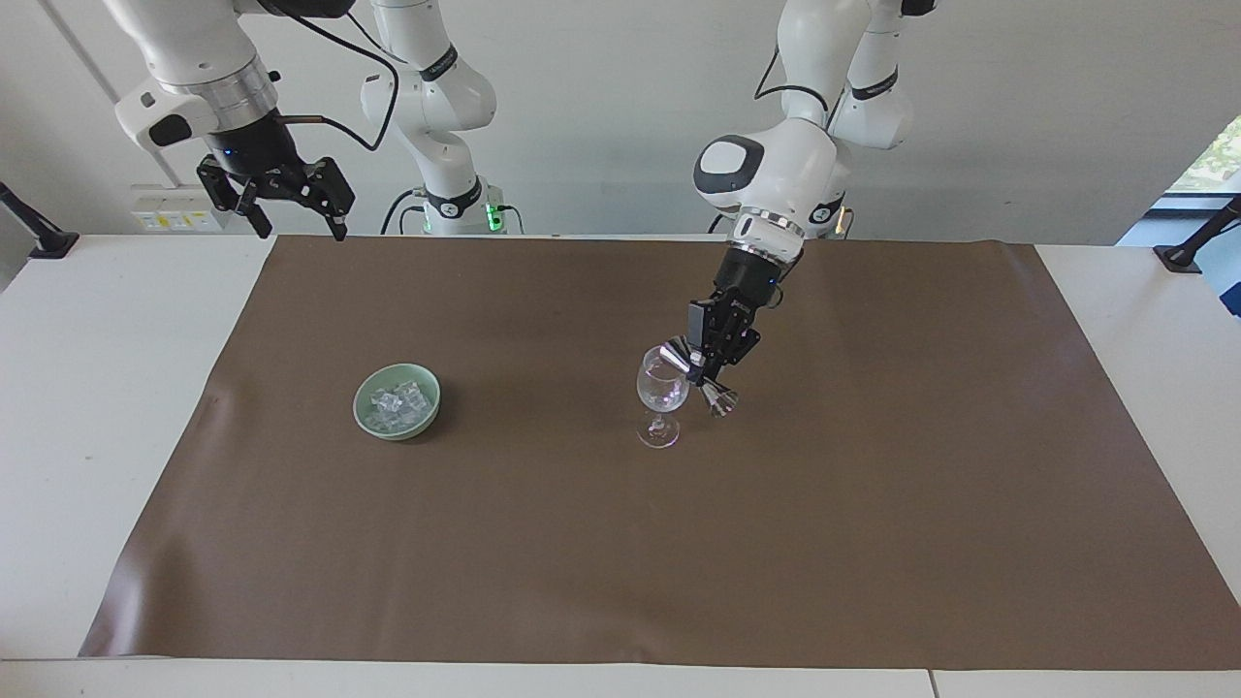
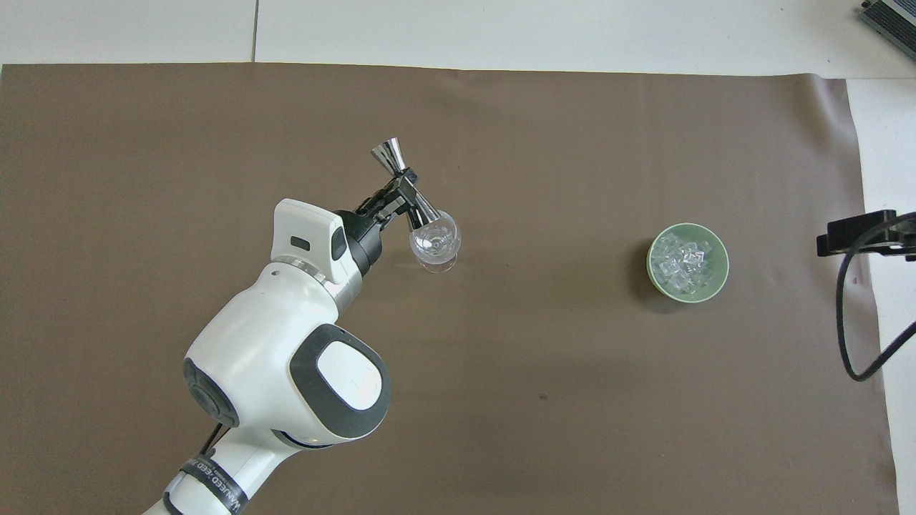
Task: Pour wine and add ice with both arms
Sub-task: 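Tilt the jigger upright and carry it away from the glass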
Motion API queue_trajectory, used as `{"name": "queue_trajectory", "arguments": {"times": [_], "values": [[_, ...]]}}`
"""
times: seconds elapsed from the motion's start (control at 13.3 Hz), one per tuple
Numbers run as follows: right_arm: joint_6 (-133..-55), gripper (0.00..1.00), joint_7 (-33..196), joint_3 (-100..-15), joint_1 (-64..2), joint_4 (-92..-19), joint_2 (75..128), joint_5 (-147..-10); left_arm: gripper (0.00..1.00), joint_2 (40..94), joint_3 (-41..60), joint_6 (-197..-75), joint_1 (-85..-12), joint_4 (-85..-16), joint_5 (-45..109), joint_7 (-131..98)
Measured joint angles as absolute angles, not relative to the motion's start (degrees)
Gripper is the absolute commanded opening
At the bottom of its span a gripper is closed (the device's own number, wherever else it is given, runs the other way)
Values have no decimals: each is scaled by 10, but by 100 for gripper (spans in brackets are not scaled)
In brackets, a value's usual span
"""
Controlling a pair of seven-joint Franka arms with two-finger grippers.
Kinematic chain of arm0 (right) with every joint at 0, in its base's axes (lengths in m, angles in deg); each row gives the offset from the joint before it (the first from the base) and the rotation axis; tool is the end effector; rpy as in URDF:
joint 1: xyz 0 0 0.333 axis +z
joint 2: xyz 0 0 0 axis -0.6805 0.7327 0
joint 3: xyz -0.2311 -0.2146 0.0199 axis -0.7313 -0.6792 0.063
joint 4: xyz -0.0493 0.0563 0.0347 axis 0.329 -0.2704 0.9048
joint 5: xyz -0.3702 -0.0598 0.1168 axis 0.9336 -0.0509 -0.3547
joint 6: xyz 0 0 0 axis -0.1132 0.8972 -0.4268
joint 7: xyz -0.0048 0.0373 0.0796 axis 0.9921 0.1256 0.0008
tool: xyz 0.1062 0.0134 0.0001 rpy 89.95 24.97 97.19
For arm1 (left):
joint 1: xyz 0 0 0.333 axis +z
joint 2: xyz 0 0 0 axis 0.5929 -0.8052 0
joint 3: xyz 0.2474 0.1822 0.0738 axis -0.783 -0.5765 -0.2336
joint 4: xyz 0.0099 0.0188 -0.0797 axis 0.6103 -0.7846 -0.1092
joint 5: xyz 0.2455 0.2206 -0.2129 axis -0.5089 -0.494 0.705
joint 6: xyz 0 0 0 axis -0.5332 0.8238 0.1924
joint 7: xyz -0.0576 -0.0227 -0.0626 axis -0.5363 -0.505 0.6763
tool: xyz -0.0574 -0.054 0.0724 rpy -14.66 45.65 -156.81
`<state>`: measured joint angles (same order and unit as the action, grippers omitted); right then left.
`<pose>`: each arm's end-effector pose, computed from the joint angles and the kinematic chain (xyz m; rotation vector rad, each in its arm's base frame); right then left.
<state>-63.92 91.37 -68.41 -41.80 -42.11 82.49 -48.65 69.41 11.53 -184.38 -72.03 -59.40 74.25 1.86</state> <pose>0.5277 -0.0214 0.6567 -3.1286 0.1071 -0.0259 0.5027 -0.3089 0.4574 2.2034 0.5323 0.8436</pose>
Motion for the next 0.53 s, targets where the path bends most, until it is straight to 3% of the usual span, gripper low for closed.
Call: {"name": "queue_trajectory", "arguments": {"times": [0.53], "values": [[-639,100,914,-684,-418,-421,825,-486,0,689,107,-1827,-711,-590,744,-11]]}}
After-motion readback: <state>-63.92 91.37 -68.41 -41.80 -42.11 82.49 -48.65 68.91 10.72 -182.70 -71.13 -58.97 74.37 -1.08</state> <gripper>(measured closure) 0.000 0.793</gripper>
